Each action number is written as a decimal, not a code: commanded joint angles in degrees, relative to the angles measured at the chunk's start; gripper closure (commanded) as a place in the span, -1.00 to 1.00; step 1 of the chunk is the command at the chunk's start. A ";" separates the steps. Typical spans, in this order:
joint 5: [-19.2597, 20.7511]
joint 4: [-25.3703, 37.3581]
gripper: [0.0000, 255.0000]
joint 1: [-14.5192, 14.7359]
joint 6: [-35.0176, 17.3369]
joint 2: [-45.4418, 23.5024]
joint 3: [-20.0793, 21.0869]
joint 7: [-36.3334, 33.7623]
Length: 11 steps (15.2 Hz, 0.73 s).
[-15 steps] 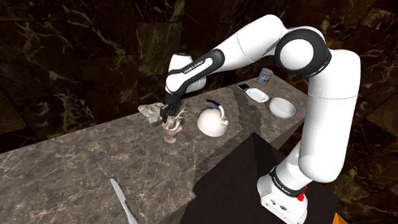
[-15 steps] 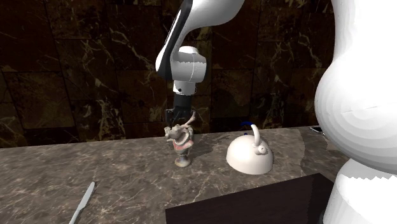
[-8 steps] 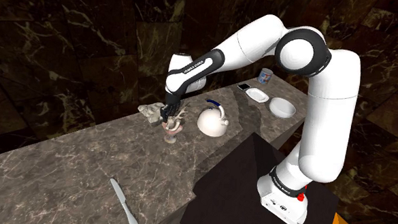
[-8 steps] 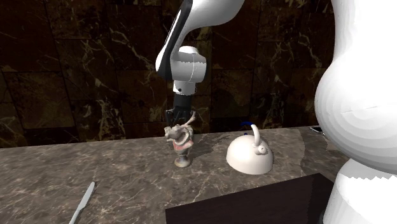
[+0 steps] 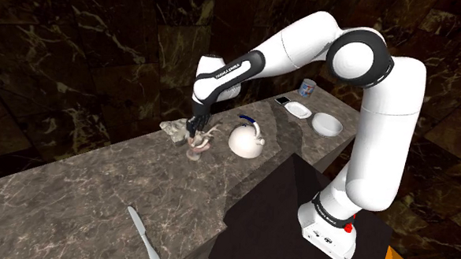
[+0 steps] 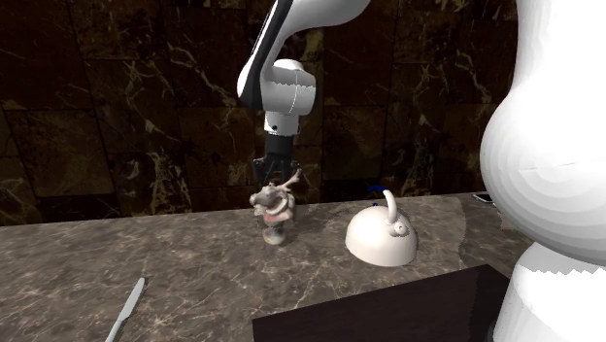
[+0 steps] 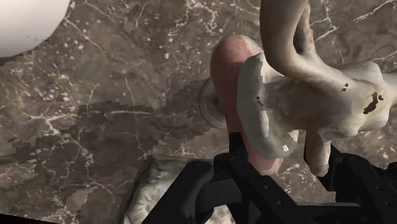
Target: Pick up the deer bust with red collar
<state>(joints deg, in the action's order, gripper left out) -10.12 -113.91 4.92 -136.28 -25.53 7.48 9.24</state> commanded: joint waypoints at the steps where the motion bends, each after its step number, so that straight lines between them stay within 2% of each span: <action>1: 0.06 0.32 1.00 0.01 1.29 1.02 0.01 -0.27; 11: 0.18 1.15 1.00 -0.15 6.27 5.21 0.03 -1.03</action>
